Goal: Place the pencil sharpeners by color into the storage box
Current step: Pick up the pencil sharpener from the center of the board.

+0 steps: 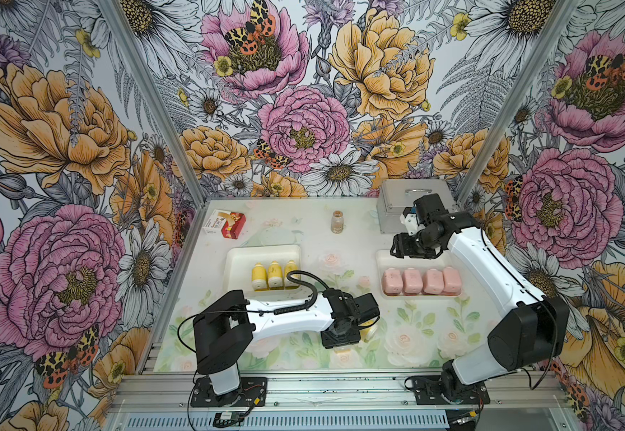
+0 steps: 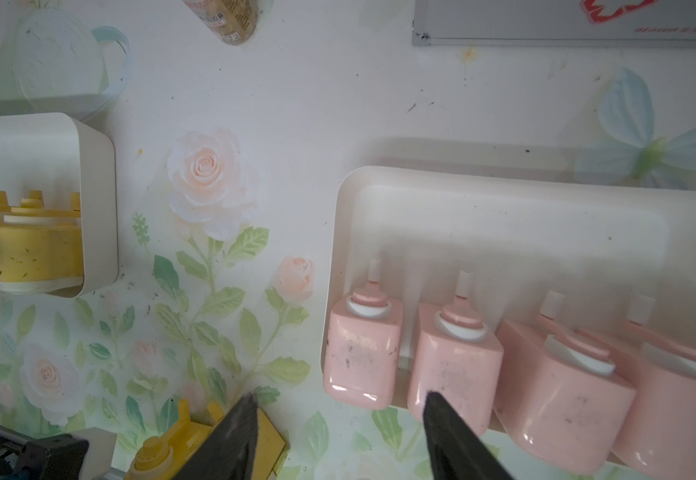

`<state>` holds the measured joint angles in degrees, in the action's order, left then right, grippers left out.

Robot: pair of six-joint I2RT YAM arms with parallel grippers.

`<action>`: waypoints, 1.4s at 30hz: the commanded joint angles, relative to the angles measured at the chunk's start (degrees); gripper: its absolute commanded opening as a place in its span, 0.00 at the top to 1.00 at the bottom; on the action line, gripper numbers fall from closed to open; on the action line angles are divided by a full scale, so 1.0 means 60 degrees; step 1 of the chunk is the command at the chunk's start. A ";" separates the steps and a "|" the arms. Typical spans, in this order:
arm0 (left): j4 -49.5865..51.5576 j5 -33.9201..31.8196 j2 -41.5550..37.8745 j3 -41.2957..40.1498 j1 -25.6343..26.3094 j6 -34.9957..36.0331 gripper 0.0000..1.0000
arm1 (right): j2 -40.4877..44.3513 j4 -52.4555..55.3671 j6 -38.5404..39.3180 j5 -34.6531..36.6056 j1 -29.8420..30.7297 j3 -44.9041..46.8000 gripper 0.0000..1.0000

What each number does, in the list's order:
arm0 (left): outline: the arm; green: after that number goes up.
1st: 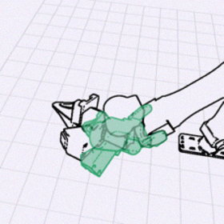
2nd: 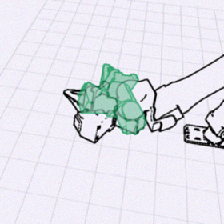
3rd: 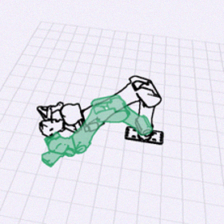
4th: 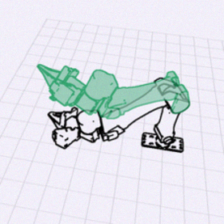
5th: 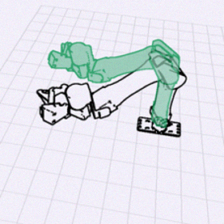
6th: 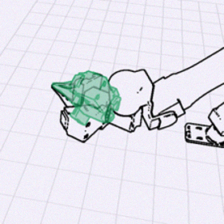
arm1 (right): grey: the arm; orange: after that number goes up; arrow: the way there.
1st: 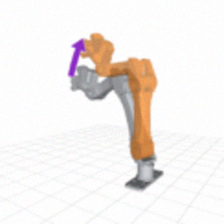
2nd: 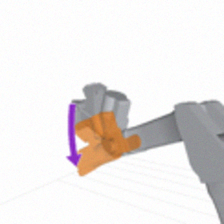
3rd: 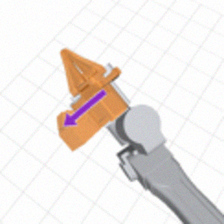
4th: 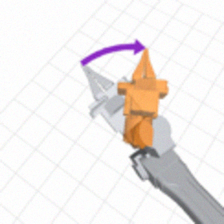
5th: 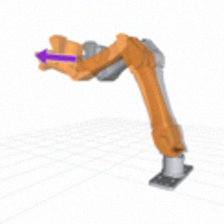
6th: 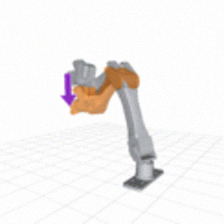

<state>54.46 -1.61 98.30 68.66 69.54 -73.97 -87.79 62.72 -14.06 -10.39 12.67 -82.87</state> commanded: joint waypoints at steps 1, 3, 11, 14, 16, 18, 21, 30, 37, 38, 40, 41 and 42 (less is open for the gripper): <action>0.0021 0.0034 -0.0451 -0.0494 -0.0145 0.0045 0.62 | 0.0129 -0.0214 -0.0092 -0.0150 -0.0032 0.0033 0.35; 0.0021 -0.0003 -0.0730 -0.0752 -0.0207 0.0015 0.62 | 0.0116 -0.0214 -0.0084 -0.0176 -0.0031 0.0031 0.35; 0.0242 -0.0134 -0.2235 -0.1827 -0.0653 0.0033 0.62 | -0.0019 -0.0228 -0.0087 -0.0201 0.0033 -0.0042 0.35; 0.0541 -0.0300 -0.2770 -0.1999 -0.0806 0.0039 0.63 | -0.0061 -0.0228 -0.0086 -0.0216 0.0084 -0.0060 0.35; 0.0779 -0.0405 -0.3059 -0.2025 -0.0900 0.0078 0.63 | -0.0074 -0.0228 -0.0082 -0.0235 0.0119 -0.0060 0.35; 0.1050 -0.0492 -0.3315 -0.2027 -0.1017 0.0138 0.63 | -0.0076 -0.0228 -0.0067 -0.0245 0.0141 -0.0078 0.35; 0.1447 -0.0595 -0.3719 -0.1987 -0.1269 0.0314 0.63 | -0.0068 -0.0242 -0.0055 -0.0245 0.0159 -0.0060 0.35; 0.3134 -0.0893 -0.4948 -0.1381 -0.2817 0.1585 0.63 | -0.0090 -0.0255 -0.0043 -0.0275 0.0227 -0.0060 0.35; 0.4152 -0.0963 -0.5247 -0.0470 -0.4562 0.3284 0.63 | -0.0089 -0.0246 -0.0019 -0.0333 0.0295 -0.0075 0.35; 0.4234 -0.0949 -0.5221 -0.0345 -0.4798 0.3530 0.63 | -0.0090 -0.0243 -0.0011 -0.0353 0.0311 -0.0075 0.35; 0.4341 -0.0911 -0.5115 -0.0065 -0.5368 0.4083 0.62 | -0.0075 -0.0242 0.0008 -0.0360 0.0331 -0.0075 0.35; 0.4369 -0.0867 -0.5069 0.0014 -0.5617 0.4311 0.62 | -0.0072 -0.0243 0.0011 -0.0362 0.0335 -0.0075 0.35; 0.4399 -0.0826 -0.4986 0.0129 -0.5885 0.4599 0.62 | -0.0086 -0.0243 0.0012 -0.0370 0.0335 -0.0071 0.35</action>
<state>78.63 -5.56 68.18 66.92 37.23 -53.43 -87.85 62.24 -14.04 -11.92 14.26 -82.81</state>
